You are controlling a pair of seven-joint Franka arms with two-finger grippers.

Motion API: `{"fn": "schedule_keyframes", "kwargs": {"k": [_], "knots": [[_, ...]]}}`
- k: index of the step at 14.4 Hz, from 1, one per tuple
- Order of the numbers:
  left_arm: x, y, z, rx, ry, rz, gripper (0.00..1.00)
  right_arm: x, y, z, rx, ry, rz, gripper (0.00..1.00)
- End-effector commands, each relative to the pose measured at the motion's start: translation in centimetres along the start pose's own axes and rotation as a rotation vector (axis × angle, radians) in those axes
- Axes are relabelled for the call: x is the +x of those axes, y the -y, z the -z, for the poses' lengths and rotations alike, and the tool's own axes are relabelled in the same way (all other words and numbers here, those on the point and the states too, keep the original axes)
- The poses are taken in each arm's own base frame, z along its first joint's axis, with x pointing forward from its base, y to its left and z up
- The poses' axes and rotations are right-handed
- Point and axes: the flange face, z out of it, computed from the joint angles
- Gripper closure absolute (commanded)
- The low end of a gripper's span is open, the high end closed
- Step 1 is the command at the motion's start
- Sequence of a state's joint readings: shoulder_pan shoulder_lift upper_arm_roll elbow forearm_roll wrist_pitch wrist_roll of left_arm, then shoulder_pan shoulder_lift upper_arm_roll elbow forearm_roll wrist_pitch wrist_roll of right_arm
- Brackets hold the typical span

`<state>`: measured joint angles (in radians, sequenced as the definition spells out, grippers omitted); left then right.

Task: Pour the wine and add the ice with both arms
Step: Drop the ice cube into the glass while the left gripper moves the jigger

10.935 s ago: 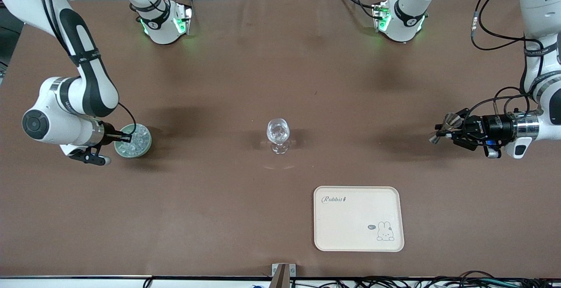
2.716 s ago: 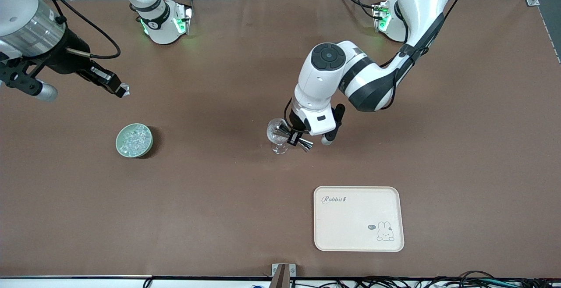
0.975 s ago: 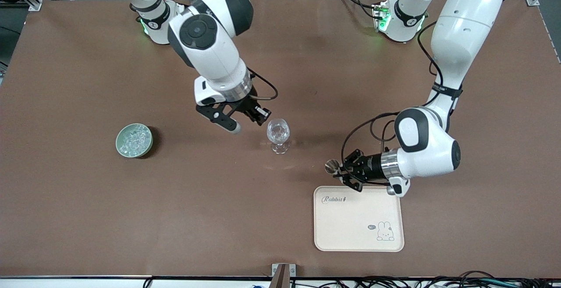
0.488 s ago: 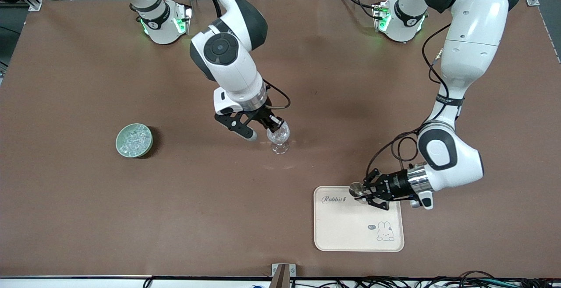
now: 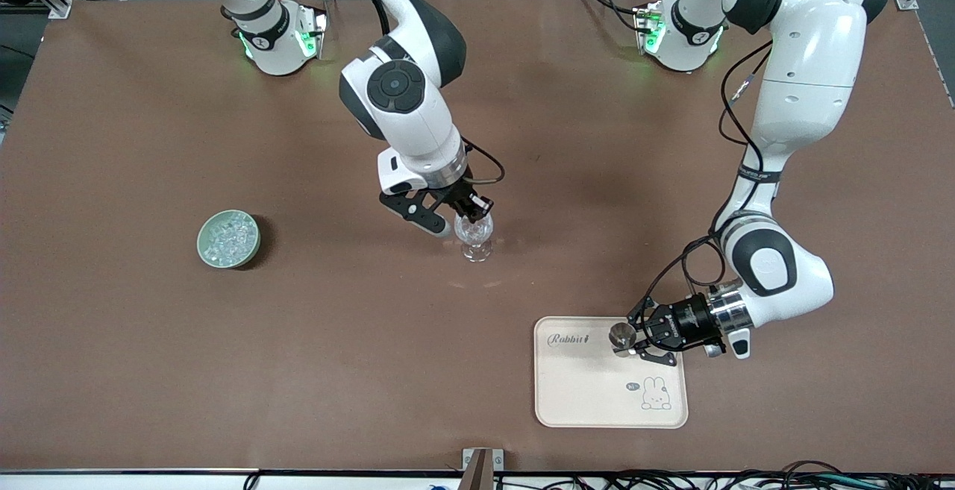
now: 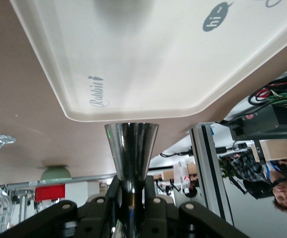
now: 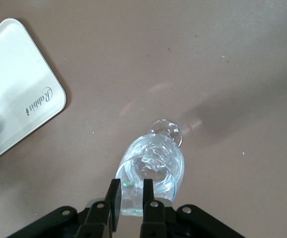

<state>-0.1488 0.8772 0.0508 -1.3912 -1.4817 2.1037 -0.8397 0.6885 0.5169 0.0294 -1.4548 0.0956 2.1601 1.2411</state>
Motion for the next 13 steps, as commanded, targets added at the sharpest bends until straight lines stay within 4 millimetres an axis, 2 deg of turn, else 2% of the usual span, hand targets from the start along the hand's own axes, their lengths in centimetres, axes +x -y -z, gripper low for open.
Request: {"fn": "schedule_keyframes", "kwargs": {"k": [1,3,5,8,10,11,13], "knots": [[0.7,-1.3,0.7,-0.025,0.094,-0.018,0.99,-0.2,-0.3,-0.7,-0.02,-0.018,-0.008,0.91],[2.1,-0.9,0.2,-0.047,0.125,-0.025,0.99,-0.2,-0.4,-0.8,-0.026,-0.024,-0.003,0.89],[2.9,-0.5,-0.5,-0.053,0.132,-0.03,0.99,-0.2,-0.5,-1.0,-0.03,-0.022,-0.004,0.82],[3.8,-0.3,-1.6,-0.095,0.136,-0.002,0.99,-0.3,-0.6,-1.2,-0.033,-0.021,-0.003,0.52],[4.0,0.1,-2.5,-0.116,0.126,0.004,0.99,-0.3,-0.5,-1.0,-0.031,-0.021,-0.001,0.13],[4.6,0.3,-2.9,-0.117,0.124,0.007,0.99,-0.3,-0.5,-0.9,-0.028,-0.022,-0.001,0.01],[5.0,0.1,-3.0,-0.119,0.122,0.0,0.99,0.2,-0.3,0.2,-0.018,-0.027,0.0,0.0]]}}
